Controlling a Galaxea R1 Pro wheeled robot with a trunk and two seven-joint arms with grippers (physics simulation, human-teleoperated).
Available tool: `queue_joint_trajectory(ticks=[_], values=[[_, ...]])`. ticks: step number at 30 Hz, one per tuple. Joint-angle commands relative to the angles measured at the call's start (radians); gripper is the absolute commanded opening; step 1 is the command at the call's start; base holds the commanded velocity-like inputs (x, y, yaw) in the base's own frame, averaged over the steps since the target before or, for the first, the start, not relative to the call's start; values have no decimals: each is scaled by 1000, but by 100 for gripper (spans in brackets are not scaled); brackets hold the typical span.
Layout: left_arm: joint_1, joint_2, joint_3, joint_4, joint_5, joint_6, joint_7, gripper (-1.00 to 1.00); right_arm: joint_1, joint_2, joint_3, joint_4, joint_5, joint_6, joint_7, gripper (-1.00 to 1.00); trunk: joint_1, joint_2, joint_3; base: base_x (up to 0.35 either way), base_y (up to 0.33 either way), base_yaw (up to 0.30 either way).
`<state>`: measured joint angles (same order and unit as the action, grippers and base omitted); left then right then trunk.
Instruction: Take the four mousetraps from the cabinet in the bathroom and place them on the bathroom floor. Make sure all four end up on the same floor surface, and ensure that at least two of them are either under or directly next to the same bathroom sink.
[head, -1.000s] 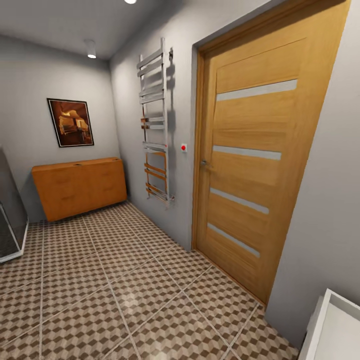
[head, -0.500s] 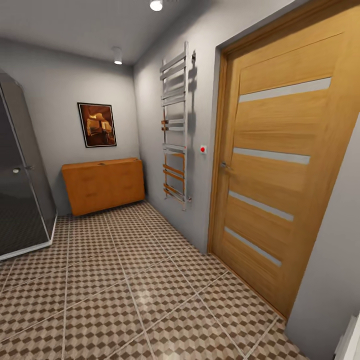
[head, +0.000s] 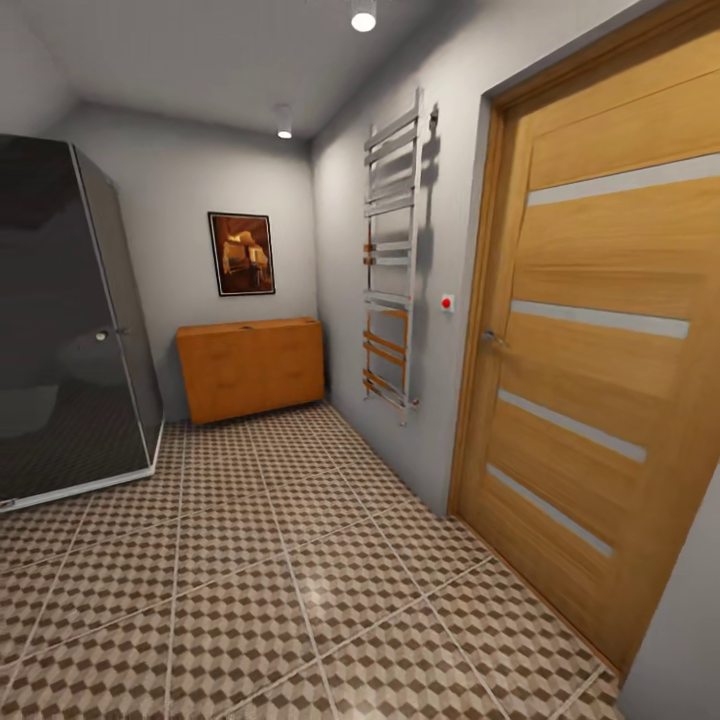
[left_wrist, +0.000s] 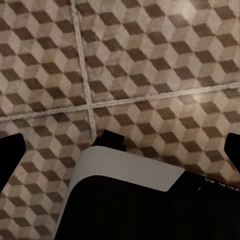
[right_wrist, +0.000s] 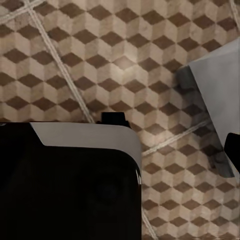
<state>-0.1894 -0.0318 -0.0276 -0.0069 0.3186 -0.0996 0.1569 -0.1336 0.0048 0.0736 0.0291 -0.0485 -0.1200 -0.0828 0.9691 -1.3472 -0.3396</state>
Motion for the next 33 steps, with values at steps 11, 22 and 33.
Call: queue_joint_trajectory(ticks=[11, 22, 33], values=[[-1, 0, -3, 1, 5, -3, 3, 100, -1, 1, 8, 3, -5, -6, -3, 100, 0, -1, 6, 0, 0, 253], [-1, 0, -3, 1, 5, -3, 3, 100, -1, 0, 8, 3, -5, -6, -3, 100, 0, -1, 13, 0, 0, 254], [-1, 0, -3, 1, 6, -3, 3, 100, -1, 0, 8, 3, -4, -6, -3, 100, 0, -1, 19, 0, 0, 259]])
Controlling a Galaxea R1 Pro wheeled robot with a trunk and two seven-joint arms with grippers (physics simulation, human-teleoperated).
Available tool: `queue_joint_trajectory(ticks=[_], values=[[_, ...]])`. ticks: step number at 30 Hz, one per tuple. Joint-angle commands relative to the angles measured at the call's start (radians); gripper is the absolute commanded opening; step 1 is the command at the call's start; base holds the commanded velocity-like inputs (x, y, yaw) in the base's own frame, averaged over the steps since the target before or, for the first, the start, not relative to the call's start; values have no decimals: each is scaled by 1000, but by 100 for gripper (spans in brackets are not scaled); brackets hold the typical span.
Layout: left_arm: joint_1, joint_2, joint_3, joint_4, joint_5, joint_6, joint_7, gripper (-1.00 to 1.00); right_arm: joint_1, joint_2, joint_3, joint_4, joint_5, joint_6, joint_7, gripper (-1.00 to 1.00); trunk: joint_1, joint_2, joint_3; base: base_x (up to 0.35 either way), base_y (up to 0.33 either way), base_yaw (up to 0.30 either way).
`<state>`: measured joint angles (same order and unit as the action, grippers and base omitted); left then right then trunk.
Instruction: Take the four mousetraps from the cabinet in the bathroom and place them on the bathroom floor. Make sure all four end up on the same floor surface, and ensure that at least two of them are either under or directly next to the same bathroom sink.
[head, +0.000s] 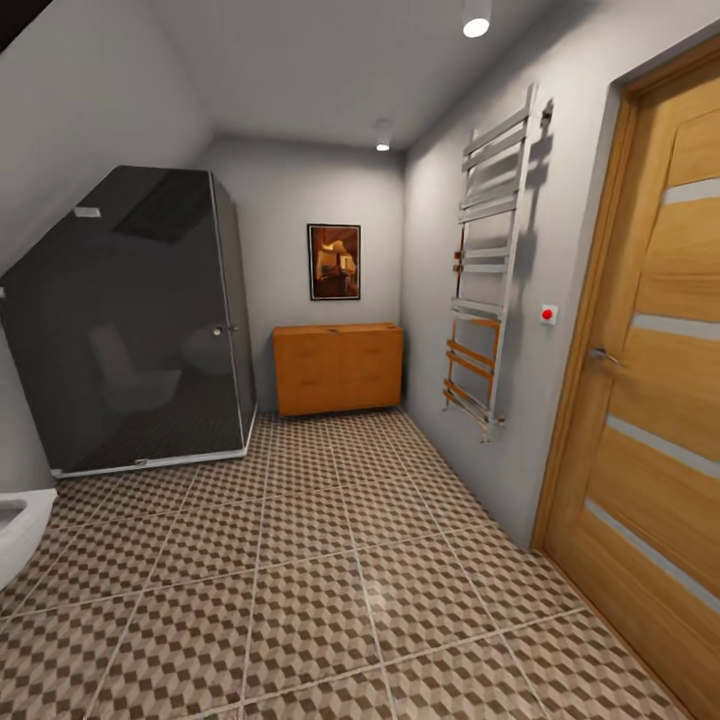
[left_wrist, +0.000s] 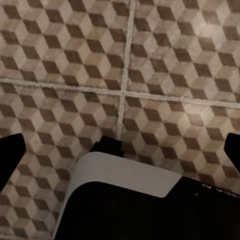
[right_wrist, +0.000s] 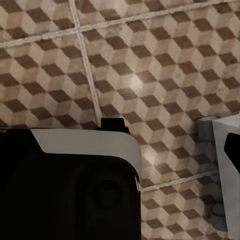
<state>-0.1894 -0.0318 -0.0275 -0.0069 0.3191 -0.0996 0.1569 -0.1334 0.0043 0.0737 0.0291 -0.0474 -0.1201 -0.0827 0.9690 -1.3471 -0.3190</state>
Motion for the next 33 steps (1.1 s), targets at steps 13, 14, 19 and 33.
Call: queue_joint_trajectory(ticks=[13, 14, 19, 33], values=[[-1, 0, -3, 1, 6, -4, 4, 100, -1, 0, 8, 3, -5, -5, -3, 100, 0, -1, 6, 0, 0, 261], [-1, 0, -3, 1, 6, -4, 4, 100, -1, 0, 8, 3, -5, -5, -3, 100, 0, -1, 7, 0, 0, 261], [-1, 0, -3, 1, 6, -4, 4, 100, -1, 0, 8, 3, -5, -6, -3, 100, 0, -1, 9, 0, 0, 261], [-1, 3, -4, 1, 6, 5, 3, 100, -1, 0, 8, 3, -6, -6, -3, 100, 0, -1, 12, 219, 0, 90]])
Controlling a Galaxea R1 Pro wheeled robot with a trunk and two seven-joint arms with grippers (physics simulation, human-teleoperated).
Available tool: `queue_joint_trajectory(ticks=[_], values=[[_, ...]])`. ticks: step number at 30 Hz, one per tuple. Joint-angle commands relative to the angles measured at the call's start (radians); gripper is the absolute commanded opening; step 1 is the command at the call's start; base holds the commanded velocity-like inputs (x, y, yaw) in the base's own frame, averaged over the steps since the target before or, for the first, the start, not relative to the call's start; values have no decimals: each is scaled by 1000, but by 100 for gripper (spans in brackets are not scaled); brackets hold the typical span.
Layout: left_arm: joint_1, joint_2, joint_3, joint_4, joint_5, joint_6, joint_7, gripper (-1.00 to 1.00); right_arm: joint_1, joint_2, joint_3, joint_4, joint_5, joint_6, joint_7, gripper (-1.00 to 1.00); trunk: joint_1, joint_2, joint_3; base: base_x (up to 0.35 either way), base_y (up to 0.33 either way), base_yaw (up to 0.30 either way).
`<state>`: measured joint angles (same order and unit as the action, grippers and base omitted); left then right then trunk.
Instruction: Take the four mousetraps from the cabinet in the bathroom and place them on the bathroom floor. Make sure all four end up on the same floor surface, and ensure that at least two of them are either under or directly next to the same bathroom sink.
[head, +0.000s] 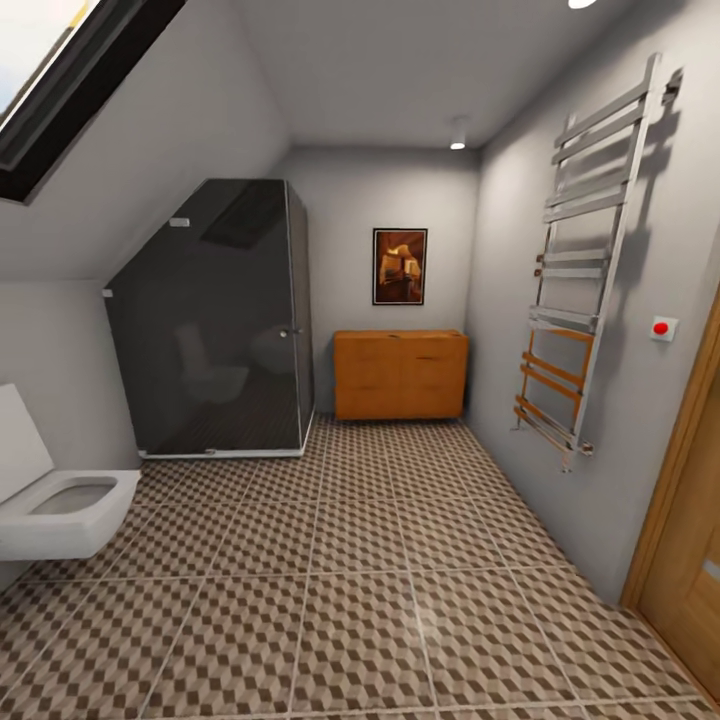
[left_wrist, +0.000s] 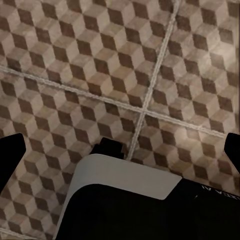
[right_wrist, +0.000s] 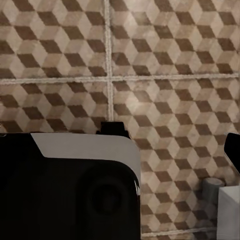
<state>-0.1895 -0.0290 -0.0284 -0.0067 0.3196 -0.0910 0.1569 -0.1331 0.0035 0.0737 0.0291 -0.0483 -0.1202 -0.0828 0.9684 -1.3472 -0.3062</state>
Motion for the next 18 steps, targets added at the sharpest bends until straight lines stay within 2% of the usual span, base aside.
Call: queue_joint_trajectory(ticks=[1, 18], values=[[-1, 0, -3, 1, 5, -3, 3, 100, -2, 0, 8, 3, -6, -6, -3, 100, 1, -1, -1, 320, 0, 6], [-1, -4, -4, 2, 1, 1, 2, 100, -2, -4, 6, 3, -13, -6, -3, 100, 1, -1, -1, 326, 0, 1]])
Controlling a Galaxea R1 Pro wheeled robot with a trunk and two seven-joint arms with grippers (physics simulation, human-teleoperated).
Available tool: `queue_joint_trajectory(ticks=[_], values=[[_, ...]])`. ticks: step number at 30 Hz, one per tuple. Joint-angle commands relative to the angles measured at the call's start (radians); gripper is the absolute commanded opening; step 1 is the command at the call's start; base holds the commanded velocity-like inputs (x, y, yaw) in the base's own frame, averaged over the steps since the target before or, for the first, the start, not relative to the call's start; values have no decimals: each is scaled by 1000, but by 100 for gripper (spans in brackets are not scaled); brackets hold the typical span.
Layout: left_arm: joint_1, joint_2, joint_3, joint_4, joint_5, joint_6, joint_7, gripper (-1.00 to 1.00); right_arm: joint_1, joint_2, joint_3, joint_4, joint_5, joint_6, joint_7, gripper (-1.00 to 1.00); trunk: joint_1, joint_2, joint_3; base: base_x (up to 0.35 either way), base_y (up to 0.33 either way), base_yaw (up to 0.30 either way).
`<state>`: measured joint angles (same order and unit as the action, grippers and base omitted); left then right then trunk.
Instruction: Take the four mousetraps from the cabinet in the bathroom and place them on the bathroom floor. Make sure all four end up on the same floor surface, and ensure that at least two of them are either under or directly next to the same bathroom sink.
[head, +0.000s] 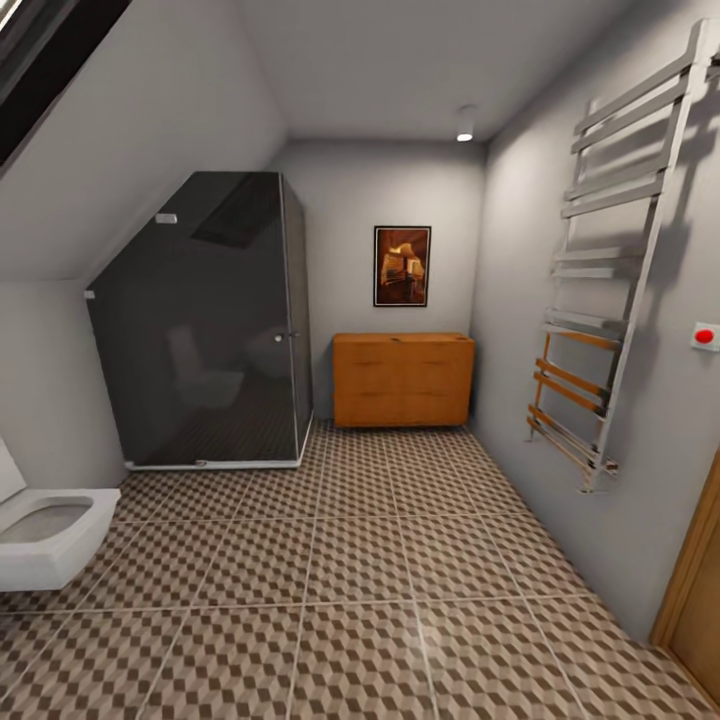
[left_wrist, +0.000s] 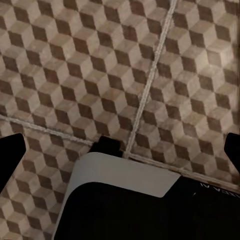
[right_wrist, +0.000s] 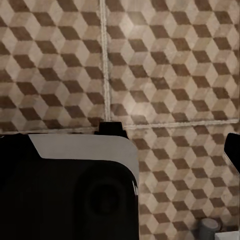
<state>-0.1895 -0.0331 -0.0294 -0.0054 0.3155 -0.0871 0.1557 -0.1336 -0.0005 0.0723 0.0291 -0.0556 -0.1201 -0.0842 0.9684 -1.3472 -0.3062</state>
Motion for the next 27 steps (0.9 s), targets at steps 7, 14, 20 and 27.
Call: queue_joint_trajectory(ticks=[7, 14, 20, 27], values=[[-1, -1, -4, 1, 4, -3, 2, 100, -1, -1, 8, 3, -2, -6, -2, 100, 1, -1, -1, 328, 0, 0], [-1, -1, -4, 1, 3, -2, -4, 100, -1, -1, 9, 3, 6, -5, -1, 100, 1, -1, -1, 328, 0, 0], [-1, -3, -4, 1, 2, -3, -5, 100, -1, -1, 10, 3, 8, -5, 0, 100, 1, -1, -1, 328, 0, 0], [-1, -14, -4, 1, 2, -3, -5, 100, -1, -1, 10, 3, 8, -6, 0, 100, 1, -1, -1, 328, 0, 0]])
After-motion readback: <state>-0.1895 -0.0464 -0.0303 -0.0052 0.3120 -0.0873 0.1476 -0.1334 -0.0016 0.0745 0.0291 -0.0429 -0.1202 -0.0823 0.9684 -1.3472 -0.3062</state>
